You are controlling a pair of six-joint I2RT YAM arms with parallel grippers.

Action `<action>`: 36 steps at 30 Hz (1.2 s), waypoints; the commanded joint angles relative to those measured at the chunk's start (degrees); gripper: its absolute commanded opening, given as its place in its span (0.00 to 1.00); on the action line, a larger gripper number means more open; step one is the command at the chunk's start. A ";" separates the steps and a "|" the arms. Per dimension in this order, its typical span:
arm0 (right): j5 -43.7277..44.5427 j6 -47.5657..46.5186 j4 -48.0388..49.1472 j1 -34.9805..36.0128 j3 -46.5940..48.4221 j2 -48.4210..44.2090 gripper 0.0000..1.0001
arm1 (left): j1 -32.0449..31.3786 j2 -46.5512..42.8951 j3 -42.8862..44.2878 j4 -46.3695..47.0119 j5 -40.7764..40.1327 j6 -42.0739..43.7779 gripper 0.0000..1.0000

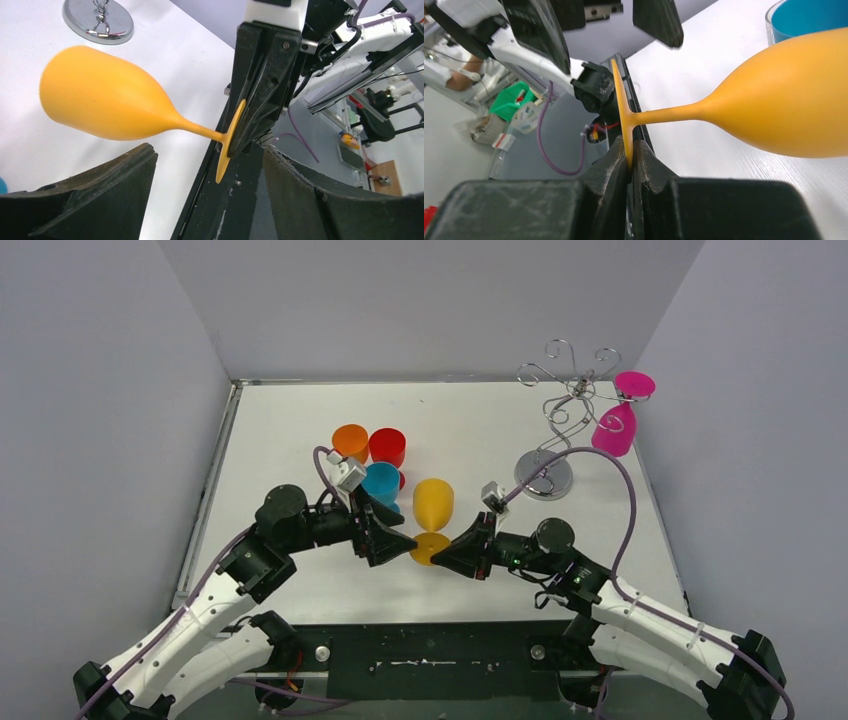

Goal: Take the wine glass off the wine glass rack
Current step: Place the wine glass at the center of the board.

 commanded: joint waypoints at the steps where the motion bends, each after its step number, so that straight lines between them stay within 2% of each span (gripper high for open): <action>1: 0.45 -12.84 2.22 2.29 -2.30 -2.90 0.00 | 0.20 1.30 6.25 -6.81 -0.10 7.24 0.78; 8: 6.62 -36.06 -1.65 11.13 -4.61 -4.11 0.00 | 0.68 3.30 13.55 -17.08 -2.29 13.25 0.83; 13: 10.93 -47.21 -5.39 15.18 -3.89 -0.62 0.00 | 0.92 5.18 16.42 -21.84 -1.65 14.16 0.83; 17: 10.90 -54.58 -7.15 15.99 -4.08 0.69 0.00 | 1.06 5.73 16.77 -22.84 -0.67 15.56 0.84; 21: 6.02 -62.35 -12.39 16.33 -2.82 1.25 0.00 | 1.08 7.73 18.00 -25.67 1.08 17.18 0.83; 26: -0.12 -66.97 -15.41 16.37 -1.79 0.62 0.00 | 1.21 9.67 19.47 -25.56 0.41 17.69 0.83; 32: -1.85 -69.68 -20.08 16.68 -0.36 0.03 0.00 | 2.11 12.61 22.96 -28.62 -0.05 19.51 0.84; 36: -2.87 -71.43 -22.56 16.78 0.04 -1.03 0.01 | 2.72 13.46 21.89 -28.72 4.33 20.27 0.84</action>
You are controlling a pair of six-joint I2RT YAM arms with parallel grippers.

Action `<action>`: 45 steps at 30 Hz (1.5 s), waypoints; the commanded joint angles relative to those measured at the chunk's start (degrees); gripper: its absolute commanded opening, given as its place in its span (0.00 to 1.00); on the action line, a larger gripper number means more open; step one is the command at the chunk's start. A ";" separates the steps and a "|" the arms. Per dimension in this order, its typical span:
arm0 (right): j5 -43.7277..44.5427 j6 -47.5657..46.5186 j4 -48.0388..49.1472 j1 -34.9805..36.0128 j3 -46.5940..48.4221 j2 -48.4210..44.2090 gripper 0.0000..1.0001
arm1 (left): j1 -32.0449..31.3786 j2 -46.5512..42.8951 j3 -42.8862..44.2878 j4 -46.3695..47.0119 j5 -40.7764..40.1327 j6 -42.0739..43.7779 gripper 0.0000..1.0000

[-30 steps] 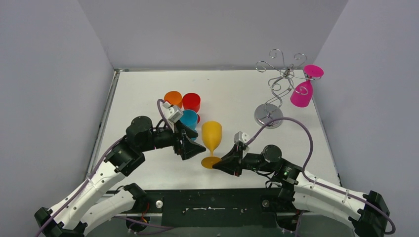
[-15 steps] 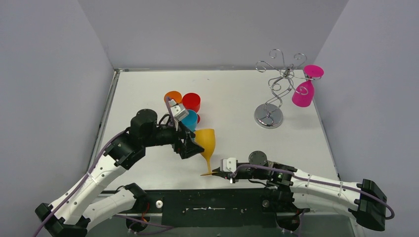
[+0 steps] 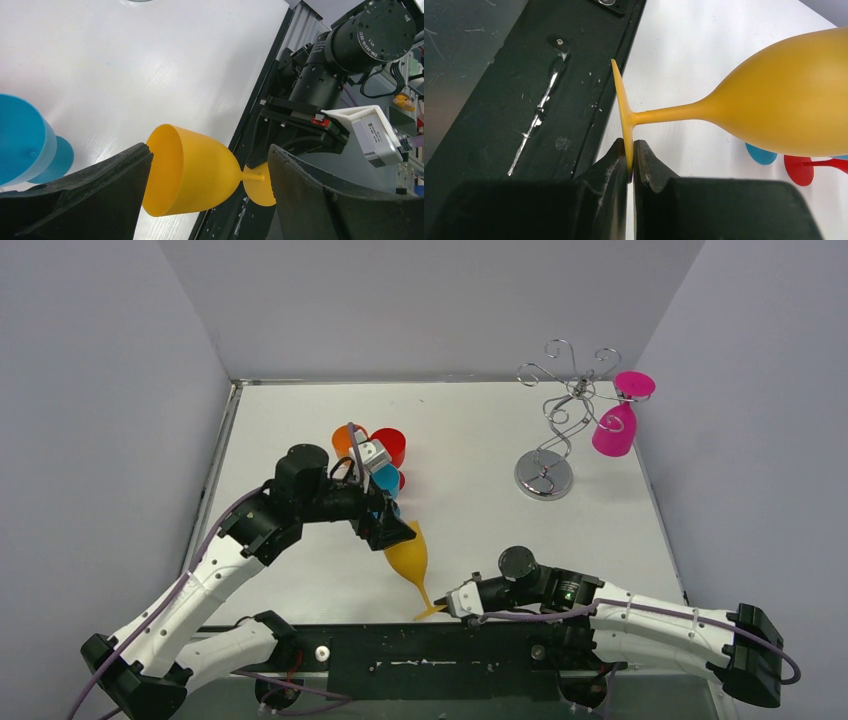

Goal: Take the wine glass off the wine glass rack
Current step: Place the wine glass at the center of the board.

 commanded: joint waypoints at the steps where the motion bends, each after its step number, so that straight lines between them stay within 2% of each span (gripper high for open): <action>1: -3.54 -4.77 -1.46 0.57 3.15 -1.81 0.02 | 0.75 0.64 0.87 -1.22 6.81 1.89 0.84; 10: -3.27 -7.13 -1.87 0.55 3.36 -2.69 0.00 | 0.82 0.93 -1.05 -2.83 14.77 3.40 0.78; 16: -2.42 -7.76 -0.97 0.56 3.10 -4.04 0.00 | 0.83 2.02 -1.88 -5.61 11.77 3.83 0.75; 19: -1.81 -7.89 -0.70 0.55 2.95 -4.14 0.00 | 0.76 2.26 -2.78 -4.78 13.37 3.64 0.71; 28: 3.74 -6.75 2.44 0.56 1.79 -3.96 0.00 | 0.76 3.29 -3.01 -5.60 16.70 4.68 0.25; 32: 4.11 -6.51 2.36 0.55 2.25 -2.83 0.00 | 0.67 3.27 -3.11 -5.60 15.76 4.26 0.00; 35: 4.36 -6.31 2.59 0.55 2.09 -2.49 0.07 | 0.75 2.74 -3.23 -5.70 15.40 4.43 0.00; 38: 4.67 -6.17 2.78 0.60 1.93 -2.71 0.22 | 0.71 1.93 -3.33 -5.57 14.97 4.35 0.00; 41: 4.70 -5.47 3.08 0.55 1.90 -3.11 0.28 | 0.72 1.10 -3.11 -5.82 13.76 4.30 0.00; 43: 4.78 -4.65 3.42 0.59 1.87 -3.41 0.35 | 0.72 0.29 -3.06 -5.87 8.91 3.33 0.00; 45: 4.75 -3.94 3.53 0.62 1.94 -3.73 0.37 | 0.66 -0.65 -2.87 -6.34 3.60 2.69 0.00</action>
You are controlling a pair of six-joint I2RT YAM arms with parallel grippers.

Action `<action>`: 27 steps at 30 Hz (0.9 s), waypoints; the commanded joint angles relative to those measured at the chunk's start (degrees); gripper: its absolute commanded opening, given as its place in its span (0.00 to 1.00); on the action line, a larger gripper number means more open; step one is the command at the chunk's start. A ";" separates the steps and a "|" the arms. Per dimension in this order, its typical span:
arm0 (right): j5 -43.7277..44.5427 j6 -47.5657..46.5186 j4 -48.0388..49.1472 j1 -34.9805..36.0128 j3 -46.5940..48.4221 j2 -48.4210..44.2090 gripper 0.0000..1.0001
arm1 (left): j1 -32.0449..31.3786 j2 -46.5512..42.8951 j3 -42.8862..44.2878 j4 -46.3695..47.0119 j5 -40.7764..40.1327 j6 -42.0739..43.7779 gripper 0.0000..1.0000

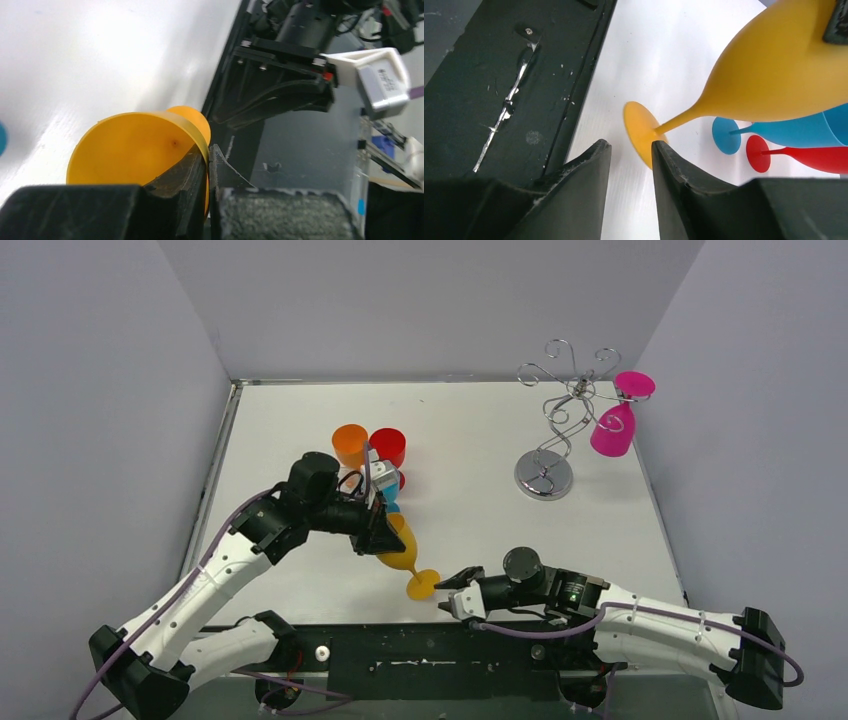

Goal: Take the wine glass off the wine glass rack
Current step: Place the wine glass at the center of the board.

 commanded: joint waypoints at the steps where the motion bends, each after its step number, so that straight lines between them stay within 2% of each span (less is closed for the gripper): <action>1: -0.04 1.94 5.57 0.26 1.59 -1.49 0.39 | 0.03 -2.87 0.99 -1.61 -10.08 0.38 0.00; 6: 0.89 3.27 6.78 0.29 0.81 -3.08 0.43 | 0.03 -3.08 3.34 -6.58 -14.77 0.95 0.00; 8: 1.85 4.14 7.49 0.22 0.44 -3.99 0.47 | 0.10 -3.13 3.71 -8.61 -18.09 0.55 0.00; 11: 5.17 6.90 9.31 0.23 -0.47 -5.84 0.48 | -0.01 -3.04 3.51 -10.57 -25.08 -1.29 0.00; 15: 15.60 14.50 14.57 0.20 -1.92 -8.80 0.53 | -0.12 -3.63 0.98 -10.26 -37.76 -5.64 0.00; 17: 23.38 19.96 17.41 0.22 -2.41 -10.40 0.61 | -0.14 -3.94 0.61 -8.67 -42.16 -6.01 0.00; 21: 31.86 28.49 20.67 0.22 -4.00 -13.17 0.74 | -0.09 -4.80 -0.57 -5.25 -50.03 -6.88 0.00; 23: 35.92 31.52 20.51 0.24 -4.01 -14.02 0.76 | -0.03 -3.87 -0.57 -5.10 -54.31 -8.22 0.00; 27: 49.60 41.89 15.61 0.22 -1.30 -14.67 0.87 | -0.04 -1.02 -1.93 -3.81 -61.62 -10.23 0.00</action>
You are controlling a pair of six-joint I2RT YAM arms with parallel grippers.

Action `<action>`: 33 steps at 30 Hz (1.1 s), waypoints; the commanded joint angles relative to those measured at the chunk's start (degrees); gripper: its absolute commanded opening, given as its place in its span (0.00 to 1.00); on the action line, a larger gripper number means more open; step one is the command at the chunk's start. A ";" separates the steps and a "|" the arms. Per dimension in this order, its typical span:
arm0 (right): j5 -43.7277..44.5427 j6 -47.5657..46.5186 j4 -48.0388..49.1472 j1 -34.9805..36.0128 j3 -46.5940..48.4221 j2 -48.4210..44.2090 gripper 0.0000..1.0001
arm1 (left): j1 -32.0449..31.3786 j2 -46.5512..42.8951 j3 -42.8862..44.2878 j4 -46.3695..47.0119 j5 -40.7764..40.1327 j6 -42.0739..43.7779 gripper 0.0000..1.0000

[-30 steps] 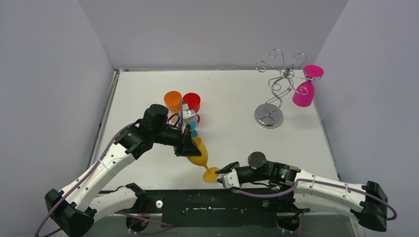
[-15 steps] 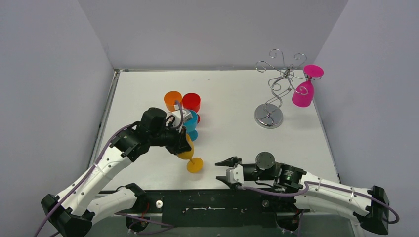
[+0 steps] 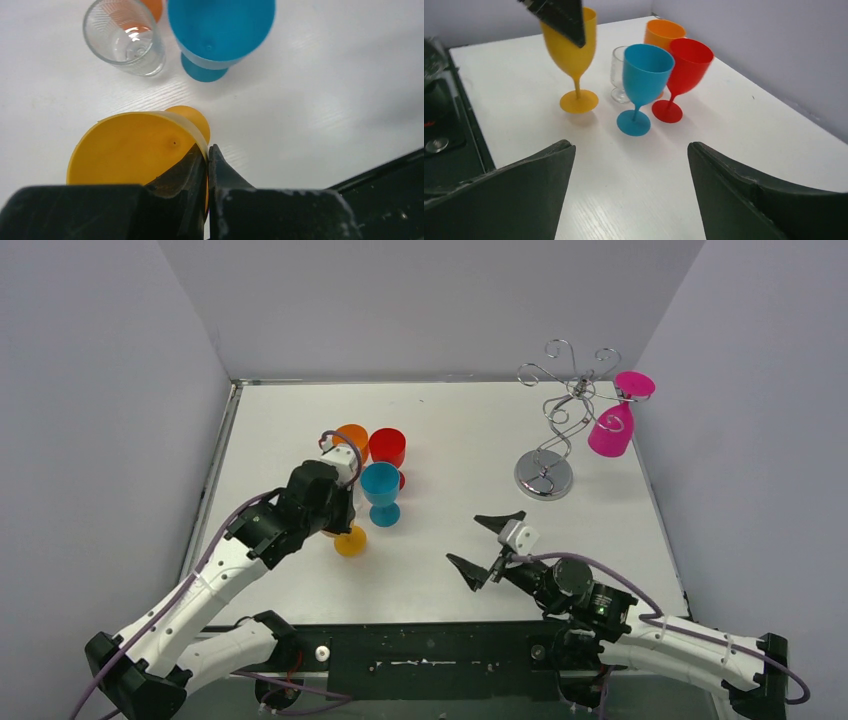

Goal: Take the wine glass off the wine glass rack
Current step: Place the wine glass at the center of the board.

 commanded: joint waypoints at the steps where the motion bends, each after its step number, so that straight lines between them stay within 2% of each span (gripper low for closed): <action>1: 20.97 16.85 -2.03 0.15 3.51 -0.86 0.91 | -0.02 2.32 -1.69 5.08 -11.90 -3.01 0.00; 3: 30.59 26.40 -7.65 0.15 5.81 -0.19 0.98 | 0.05 2.88 -3.07 7.80 -13.63 -2.75 0.00; 5: 36.71 31.86 -15.18 0.05 8.30 1.22 1.00 | 0.17 3.36 -4.20 9.76 -15.29 -2.47 0.00; 9: 41.41 36.93 -23.44 0.05 10.99 4.38 1.00 | 0.57 3.67 -6.06 13.72 -15.76 -0.55 0.00; 14: 46.93 47.77 -31.71 -0.63 12.08 6.35 1.00 | 1.04 4.47 -7.69 16.56 -14.13 1.90 0.00; 19: 43.96 51.53 -33.28 -3.82 11.41 4.12 1.00 | 1.07 3.46 -12.70 20.33 -10.74 3.82 0.00; 25: 36.14 53.28 -33.26 -13.12 8.93 1.77 1.00 | 1.68 2.31 -13.55 19.99 -7.70 4.44 0.00; 33: 25.30 56.94 -30.88 -24.43 8.55 10.88 1.00 | 2.47 3.08 -12.70 18.65 2.66 5.72 0.00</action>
